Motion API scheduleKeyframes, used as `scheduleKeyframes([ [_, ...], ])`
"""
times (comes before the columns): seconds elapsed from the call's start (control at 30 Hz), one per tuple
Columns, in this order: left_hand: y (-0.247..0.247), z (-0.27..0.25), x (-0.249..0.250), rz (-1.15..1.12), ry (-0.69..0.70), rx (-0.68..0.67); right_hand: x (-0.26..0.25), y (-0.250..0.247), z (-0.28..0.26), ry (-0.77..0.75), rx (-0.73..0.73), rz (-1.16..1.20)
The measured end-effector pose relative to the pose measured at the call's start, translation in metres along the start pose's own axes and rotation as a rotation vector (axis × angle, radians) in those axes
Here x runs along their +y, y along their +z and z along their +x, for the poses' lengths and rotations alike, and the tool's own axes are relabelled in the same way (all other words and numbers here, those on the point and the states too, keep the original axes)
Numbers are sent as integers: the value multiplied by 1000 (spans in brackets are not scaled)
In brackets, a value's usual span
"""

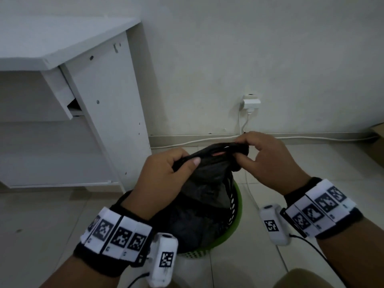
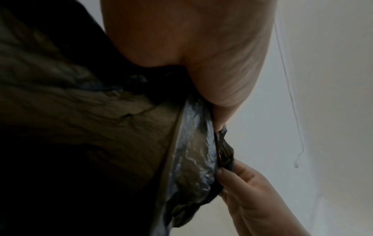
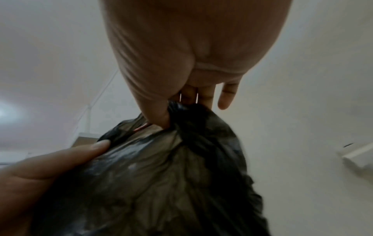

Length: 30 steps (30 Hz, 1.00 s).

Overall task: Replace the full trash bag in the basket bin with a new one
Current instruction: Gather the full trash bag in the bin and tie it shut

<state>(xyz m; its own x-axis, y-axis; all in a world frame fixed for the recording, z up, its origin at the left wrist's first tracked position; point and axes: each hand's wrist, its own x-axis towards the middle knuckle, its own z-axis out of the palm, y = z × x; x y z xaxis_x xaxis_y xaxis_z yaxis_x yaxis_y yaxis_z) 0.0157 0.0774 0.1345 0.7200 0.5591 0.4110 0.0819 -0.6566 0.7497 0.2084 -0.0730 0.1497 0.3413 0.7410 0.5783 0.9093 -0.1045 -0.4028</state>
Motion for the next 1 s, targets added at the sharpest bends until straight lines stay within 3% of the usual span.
scheduleKeyframes([
  [0.17, 2, -4, -16, 118, -108, -46, 8, 1, -13, 28, 103, -75],
  [0.23, 7, -5, -12, 167, -115, -32, 2, 5, -15, 56, 126, 3],
  [0.3, 10, -6, -3, 159, -84, -12, -7, 7, -13, 137, 47, 136],
  [0.4, 16, -5, 9, 20, 13, 4, -14, 7, -8, 281, -183, 363],
  [0.47, 16, -4, 14, -72, 12, -31, -13, 5, -6, 371, -229, 539],
  [0.53, 14, -3, 17, -189, -42, -63, -8, 6, -5, 421, -227, 561],
  [0.6, 13, -1, 17, -293, -119, -64, -4, 9, -7, 352, -157, 375],
  [0.67, 13, 0, 18, -339, -174, -84, -8, 7, -11, 181, -14, 204],
  [0.77, 18, 1, 21, -367, -219, -103, -21, 4, -16, -75, 97, 153],
  [1.0, 21, 6, 32, -452, -230, -147, -26, 10, -6, -177, -6, -62],
])
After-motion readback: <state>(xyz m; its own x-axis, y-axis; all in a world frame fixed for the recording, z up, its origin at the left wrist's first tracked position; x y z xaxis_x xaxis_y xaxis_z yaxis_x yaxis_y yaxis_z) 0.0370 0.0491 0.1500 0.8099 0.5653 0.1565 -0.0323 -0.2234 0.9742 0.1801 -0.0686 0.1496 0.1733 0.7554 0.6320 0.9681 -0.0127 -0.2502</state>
